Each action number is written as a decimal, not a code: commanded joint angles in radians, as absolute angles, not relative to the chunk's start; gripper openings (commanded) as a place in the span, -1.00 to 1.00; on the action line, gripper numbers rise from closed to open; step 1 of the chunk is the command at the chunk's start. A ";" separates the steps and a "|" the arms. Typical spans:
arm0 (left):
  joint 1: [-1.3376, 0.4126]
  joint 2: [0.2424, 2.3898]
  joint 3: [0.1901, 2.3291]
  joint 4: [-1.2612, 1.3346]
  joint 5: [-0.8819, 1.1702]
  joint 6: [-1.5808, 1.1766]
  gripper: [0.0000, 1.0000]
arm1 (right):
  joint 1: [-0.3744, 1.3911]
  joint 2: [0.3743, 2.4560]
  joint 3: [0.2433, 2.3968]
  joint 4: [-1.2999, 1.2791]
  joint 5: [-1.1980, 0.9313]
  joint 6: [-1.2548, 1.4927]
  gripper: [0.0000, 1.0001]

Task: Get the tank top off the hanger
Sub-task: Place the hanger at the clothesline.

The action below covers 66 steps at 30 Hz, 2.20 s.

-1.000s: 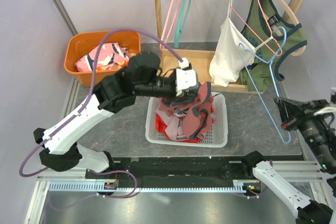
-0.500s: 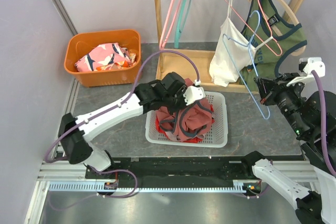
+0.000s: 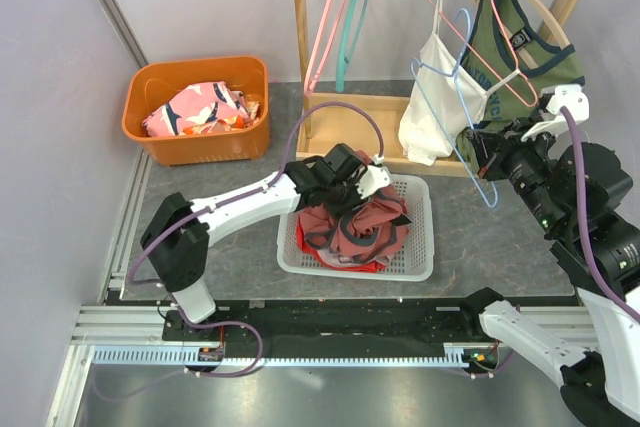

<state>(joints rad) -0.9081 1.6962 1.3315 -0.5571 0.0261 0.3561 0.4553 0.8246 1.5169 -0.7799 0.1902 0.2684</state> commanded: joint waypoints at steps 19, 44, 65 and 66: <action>-0.904 1.630 1.167 -0.589 -0.118 0.407 0.99 | 0.459 0.959 1.601 -0.730 0.261 0.226 -1.00; -0.907 1.322 1.764 -0.943 0.095 0.403 0.99 | 0.459 1.264 1.942 -0.695 0.245 0.212 -1.00; -0.905 1.270 1.862 -1.049 0.141 0.422 0.99 | 0.454 1.611 2.177 -0.561 0.275 0.181 -1.00; -0.907 1.270 1.862 -1.051 0.140 0.420 0.99 | 0.456 1.612 2.158 -0.554 0.270 0.183 -1.00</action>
